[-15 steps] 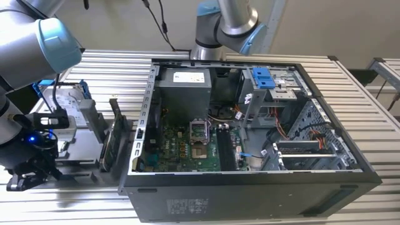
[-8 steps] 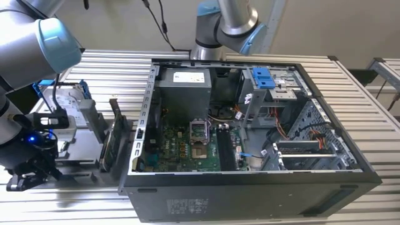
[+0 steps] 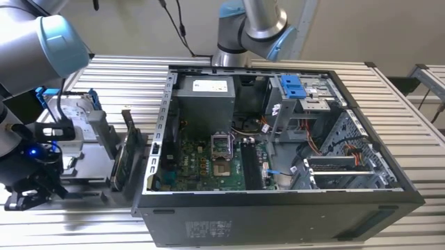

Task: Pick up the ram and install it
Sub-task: 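Pick up the ram and move it above insertion slot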

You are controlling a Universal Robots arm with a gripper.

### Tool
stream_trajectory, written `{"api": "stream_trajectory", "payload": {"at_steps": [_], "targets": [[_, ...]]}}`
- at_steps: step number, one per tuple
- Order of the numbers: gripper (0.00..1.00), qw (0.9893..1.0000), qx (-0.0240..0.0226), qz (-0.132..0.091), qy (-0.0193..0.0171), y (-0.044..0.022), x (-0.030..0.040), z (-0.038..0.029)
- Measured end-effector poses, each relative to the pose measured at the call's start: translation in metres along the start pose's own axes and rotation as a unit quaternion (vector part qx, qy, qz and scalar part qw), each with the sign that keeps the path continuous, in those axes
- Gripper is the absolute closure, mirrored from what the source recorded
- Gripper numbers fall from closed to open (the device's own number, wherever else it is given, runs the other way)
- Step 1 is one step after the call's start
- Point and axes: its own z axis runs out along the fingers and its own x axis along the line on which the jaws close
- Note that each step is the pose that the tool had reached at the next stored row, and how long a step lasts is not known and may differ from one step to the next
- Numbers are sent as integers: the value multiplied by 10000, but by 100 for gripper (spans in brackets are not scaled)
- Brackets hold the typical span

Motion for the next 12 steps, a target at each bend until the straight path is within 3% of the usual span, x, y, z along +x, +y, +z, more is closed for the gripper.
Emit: {"api": "stream_trajectory", "payload": {"at_steps": [12], "targets": [[86,10000,0,0,0,-3,-3,-81]]}}
